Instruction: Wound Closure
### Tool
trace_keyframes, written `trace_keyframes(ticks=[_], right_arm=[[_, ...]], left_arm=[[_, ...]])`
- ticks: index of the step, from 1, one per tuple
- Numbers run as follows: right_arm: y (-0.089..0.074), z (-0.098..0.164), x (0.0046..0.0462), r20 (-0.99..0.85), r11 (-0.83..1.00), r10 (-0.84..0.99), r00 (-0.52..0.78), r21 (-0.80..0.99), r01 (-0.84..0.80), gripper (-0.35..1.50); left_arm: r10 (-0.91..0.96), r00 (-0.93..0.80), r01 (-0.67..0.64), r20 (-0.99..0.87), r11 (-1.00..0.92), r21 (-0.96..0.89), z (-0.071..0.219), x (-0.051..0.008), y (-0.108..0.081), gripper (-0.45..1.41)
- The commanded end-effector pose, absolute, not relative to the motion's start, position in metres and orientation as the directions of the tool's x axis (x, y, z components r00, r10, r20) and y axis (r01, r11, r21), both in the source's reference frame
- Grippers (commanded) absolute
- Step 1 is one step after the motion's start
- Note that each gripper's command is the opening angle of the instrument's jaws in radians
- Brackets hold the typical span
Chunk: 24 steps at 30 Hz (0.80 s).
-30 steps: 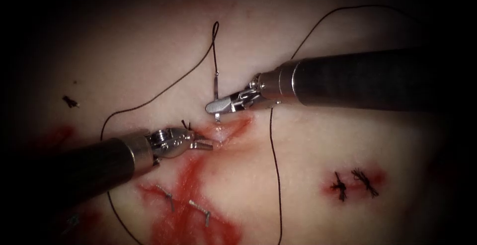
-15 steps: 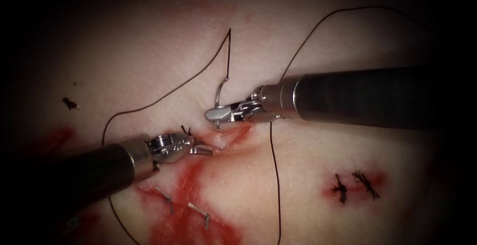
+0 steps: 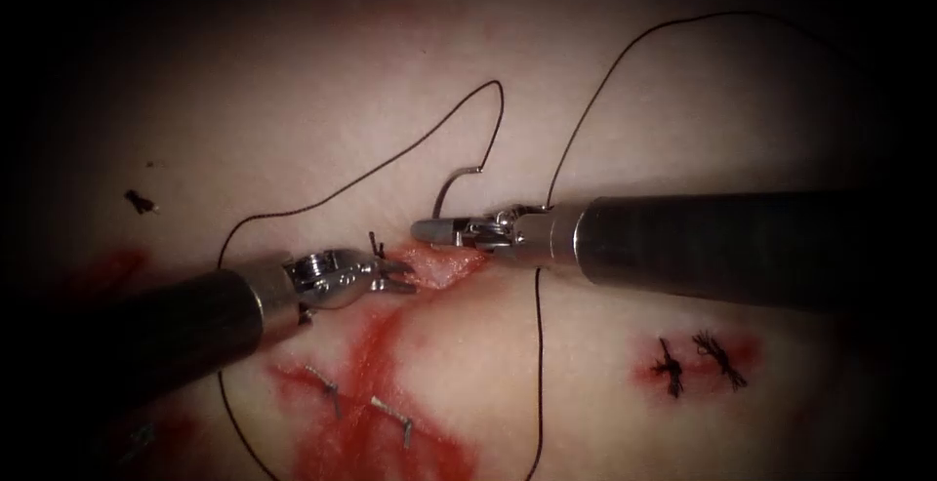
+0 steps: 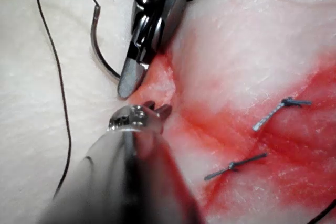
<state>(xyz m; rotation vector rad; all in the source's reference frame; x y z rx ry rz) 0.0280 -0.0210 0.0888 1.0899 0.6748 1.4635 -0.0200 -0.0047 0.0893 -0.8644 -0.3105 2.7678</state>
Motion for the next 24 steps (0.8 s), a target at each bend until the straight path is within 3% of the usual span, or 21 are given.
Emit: trace_keyframes(ticks=[1,8,15,20,24], right_arm=[[-0.0214,0.0890,0.0288,0.231,-0.176,0.971,0.069,0.876,-0.448,-0.35],[-0.0225,0.0886,0.0296,0.248,-0.158,0.959,0.136,0.868,-0.471,-0.35],[-0.0234,0.0873,0.0297,0.480,-0.365,0.855,0.195,0.825,-0.430,-0.35],[-0.0228,0.0857,0.0297,0.523,-0.419,0.828,0.202,0.817,-0.398,-0.35],[-0.0204,0.0855,0.0304,0.213,-0.145,0.965,0.154,0.920,-0.364,-0.35]], left_arm=[[0.273,-0.801,-0.148,-0.533,-0.953,-0.266,0.0900,-0.0205,-0.0046,0.32],[0.274,-0.800,-0.148,-0.533,-0.952,-0.266,0.0899,-0.0205,-0.0046,0.32],[0.273,-0.800,-0.148,-0.533,-0.952,-0.267,0.0899,-0.0205,-0.0046,0.32],[0.273,-0.800,-0.148,-0.533,-0.952,-0.267,0.0899,-0.0205,-0.0046,0.32],[0.274,-0.800,-0.148,-0.533,-0.952,-0.266,0.0899,-0.0205,-0.0046,0.31]])
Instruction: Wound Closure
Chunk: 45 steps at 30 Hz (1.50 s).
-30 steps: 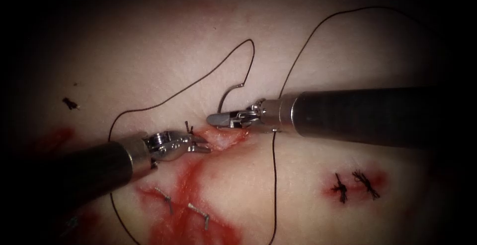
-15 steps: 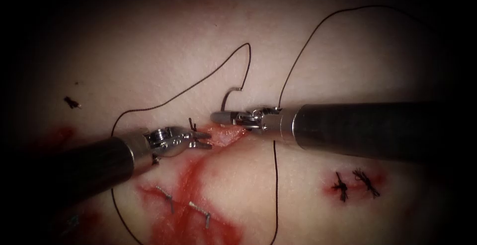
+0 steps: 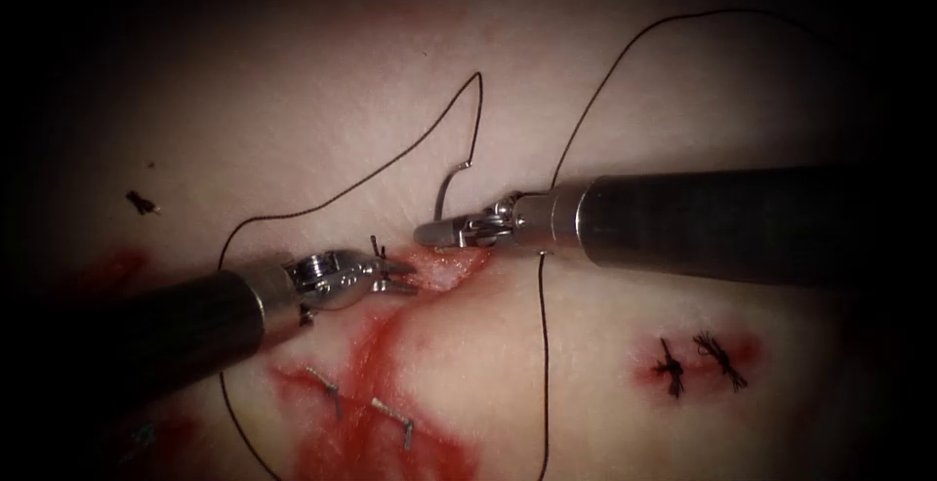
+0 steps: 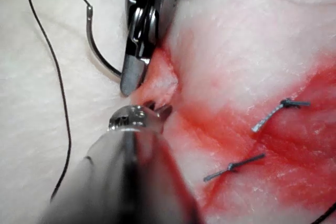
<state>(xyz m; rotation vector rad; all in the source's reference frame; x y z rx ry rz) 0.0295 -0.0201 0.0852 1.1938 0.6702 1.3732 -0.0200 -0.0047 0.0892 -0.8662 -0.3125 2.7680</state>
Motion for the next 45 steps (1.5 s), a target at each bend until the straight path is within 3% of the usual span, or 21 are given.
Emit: trace_keyframes(ticks=[1,2,3,4,7,10,13,19,26,32,45], right_arm=[[-0.020,0.086,0.0305,0.112,-0.059,0.985,0.130,0.933,-0.354,-0.33],[-0.019,0.086,0.0306,0.007,0.021,0.997,0.079,0.937,-0.348,0.32],[-0.018,0.086,0.0307,-0.056,0.069,0.997,0.050,0.939,-0.336,0.71],[-0.017,0.086,0.0307,-0.191,0.185,0.982,0.008,0.937,-0.295,0.96],[-0.015,0.086,0.0307,-0.303,0.285,0.953,-0.020,0.915,-0.286,1.25],[-0.013,0.087,0.0305,-0.414,0.390,0.908,-0.061,0.891,-0.231,1.38],[-0.012,0.087,0.0301,-0.515,0.487,0.851,-0.108,0.849,-0.206,1.47],[-0.009,0.087,0.0294,-0.717,0.698,0.694,-0.063,0.692,-0.184,1.47],[-0.008,0.085,0.0297,-0.921,0.922,0.385,-0.057,0.387,-0.024,1.47],[-0.008,0.084,0.0304,-0.964,0.965,0.258,-0.065,0.261,-0.036,1.47],[-0.005,0.082,0.0312,-0.985,0.979,0.165,-0.056,0.171,-0.111,1.47]], left_arm=[[0.274,-0.800,-0.148,-0.533,-0.952,-0.266,0.090,-0.0205,-0.005,0.31],[0.274,-0.800,-0.148,-0.533,-0.952,-0.266,0.090,-0.0206,-0.005,0.31],[0.274,-0.800,-0.148,-0.533,-0.952,-0.266,0.090,-0.0206,-0.005,0.31],[0.274,-0.800,-0.148,-0.533,-0.952,-0.267,0.090,-0.0206,-0.005,0.31],[0.274,-0.800,-0.148,-0.533,-0.952,-0.267,0.090,-0.0205,-0.005,0.31],[0.274,-0.800,-0.148,-0.533,-0.952,-0.267,0.090,-0.0205,-0.005,0.31],[0.274,-0.800,-0.148,-0.533,-0.952,-0.267,0.090,-0.0206,-0.005,0.31],[0.274,-0.800,-0.146,-0.534,-0.952,-0.269,0.090,-0.0206,-0.005,0.31],[0.274,-0.800,-0.146,-0.534,-0.952,-0.270,0.090,-0.0206,-0.005,0.31],[0.274,-0.800,-0.145,-0.535,-0.952,-0.270,0.090,-0.0206,-0.005,0.31],[0.272,-0.801,-0.144,-0.533,-0.952,-0.270,0.090,-0.0205,-0.005,0.27]])
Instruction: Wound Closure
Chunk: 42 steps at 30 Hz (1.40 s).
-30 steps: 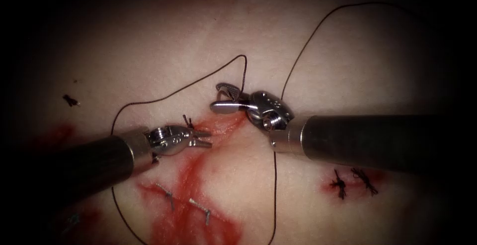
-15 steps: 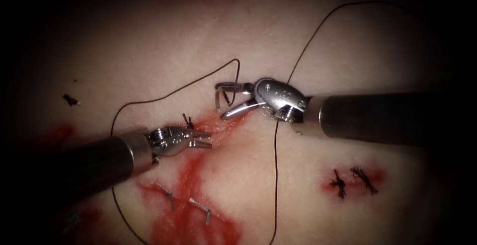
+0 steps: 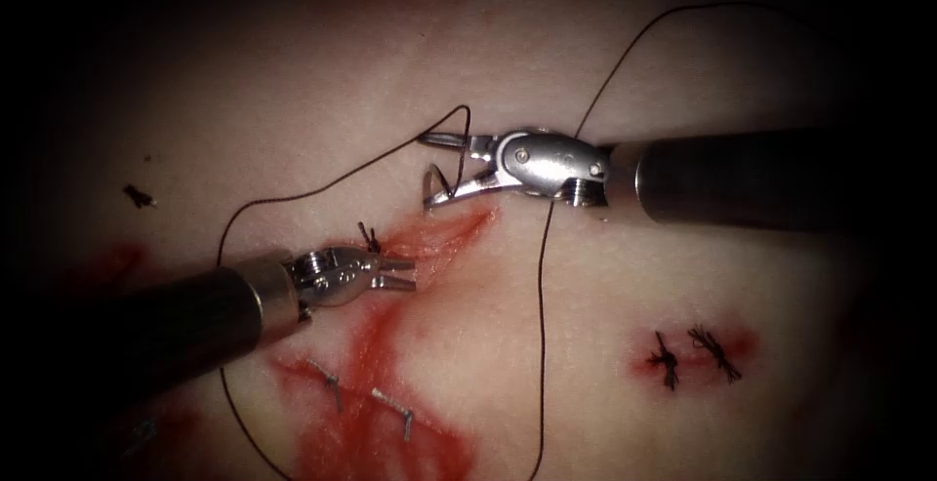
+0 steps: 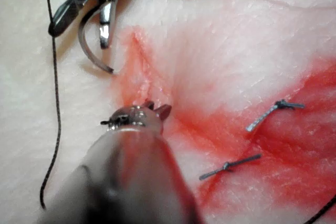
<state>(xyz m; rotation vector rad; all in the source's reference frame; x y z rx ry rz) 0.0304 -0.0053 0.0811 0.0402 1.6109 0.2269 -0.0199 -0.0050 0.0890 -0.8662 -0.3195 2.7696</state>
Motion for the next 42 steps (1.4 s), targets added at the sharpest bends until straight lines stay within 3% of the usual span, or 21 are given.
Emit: trace_keyframes(ticks=[1,29,34,38,41,42], right_arm=[[-0.0054,0.0817,0.0312,-0.985,0.979,0.165,-0.056,0.171,-0.112,1.47],[-0.0060,0.0814,0.0331,-0.986,0.978,0.162,-0.052,0.167,-0.128,1.38],[-0.0060,0.0814,0.0329,-0.986,0.978,0.162,-0.050,0.167,-0.125,1.30],[-0.0060,0.0814,0.0326,-0.985,0.978,0.162,-0.051,0.167,-0.122,1.06],[-0.0060,0.0813,0.0326,-0.986,0.979,0.156,-0.051,0.161,-0.122,0.66],[-0.0061,0.0813,0.0325,-0.984,0.978,0.168,-0.052,0.173,-0.119,-0.30]], left_arm=[[0.272,-0.801,-0.143,-0.533,-0.952,-0.270,0.0897,-0.0205,-0.0050,0.27],[0.271,-0.802,-0.141,-0.532,-0.952,-0.272,0.0897,-0.0205,-0.0051,0.27],[0.271,-0.802,-0.141,-0.532,-0.952,-0.272,0.0897,-0.0205,-0.0051,0.29],[0.271,-0.802,-0.141,-0.532,-0.952,-0.272,0.0897,-0.0205,-0.0051,0.31],[0.271,-0.802,-0.141,-0.532,-0.952,-0.272,0.0897,-0.0205,-0.0051,0.31],[0.271,-0.802,-0.141,-0.532,-0.952,-0.272,0.0897,-0.0205,-0.0051,0.31]])
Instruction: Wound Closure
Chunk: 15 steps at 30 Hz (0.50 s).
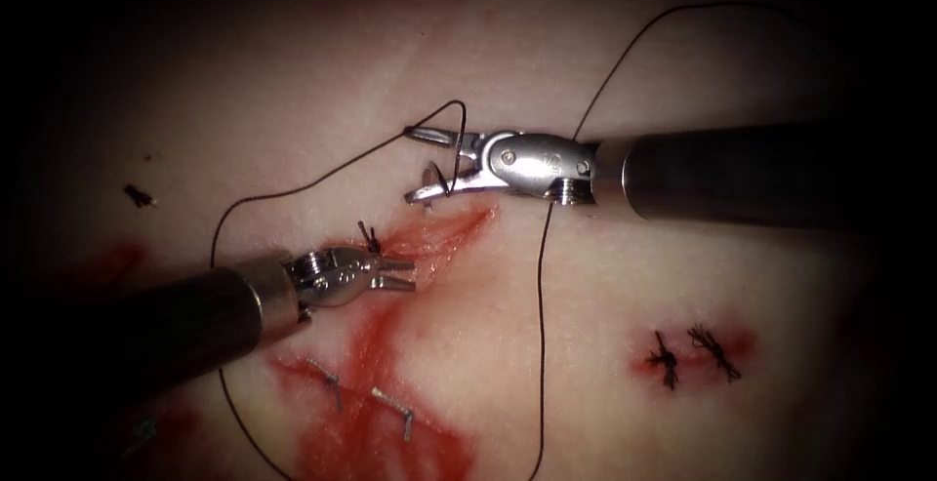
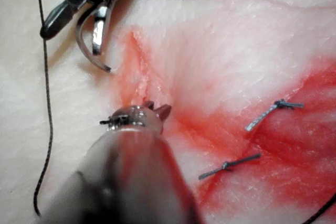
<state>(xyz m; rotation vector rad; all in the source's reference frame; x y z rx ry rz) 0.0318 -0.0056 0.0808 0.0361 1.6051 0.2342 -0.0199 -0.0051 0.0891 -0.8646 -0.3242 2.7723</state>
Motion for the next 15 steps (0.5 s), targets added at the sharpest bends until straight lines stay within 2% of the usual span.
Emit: trace_keyframes(ticks=[1,12,15], right_arm=[[-0.0062,0.0813,0.0324,-0.982,0.976,0.180,-0.052,0.185,-0.119,-0.35],[-0.0068,0.0810,0.0322,-0.981,0.977,0.194,-0.005,0.193,-0.086,-0.35],[-0.0068,0.0810,0.0319,-0.951,0.949,0.309,0.026,0.306,-0.077,-0.35]], left_arm=[[0.271,-0.802,-0.140,-0.532,-0.952,-0.272,0.0897,-0.0204,-0.0051,0.31],[0.271,-0.802,-0.140,-0.532,-0.952,-0.273,0.0897,-0.0204,-0.0051,0.31],[0.270,-0.802,-0.140,-0.532,-0.952,-0.273,0.0897,-0.0204,-0.0051,0.31]])
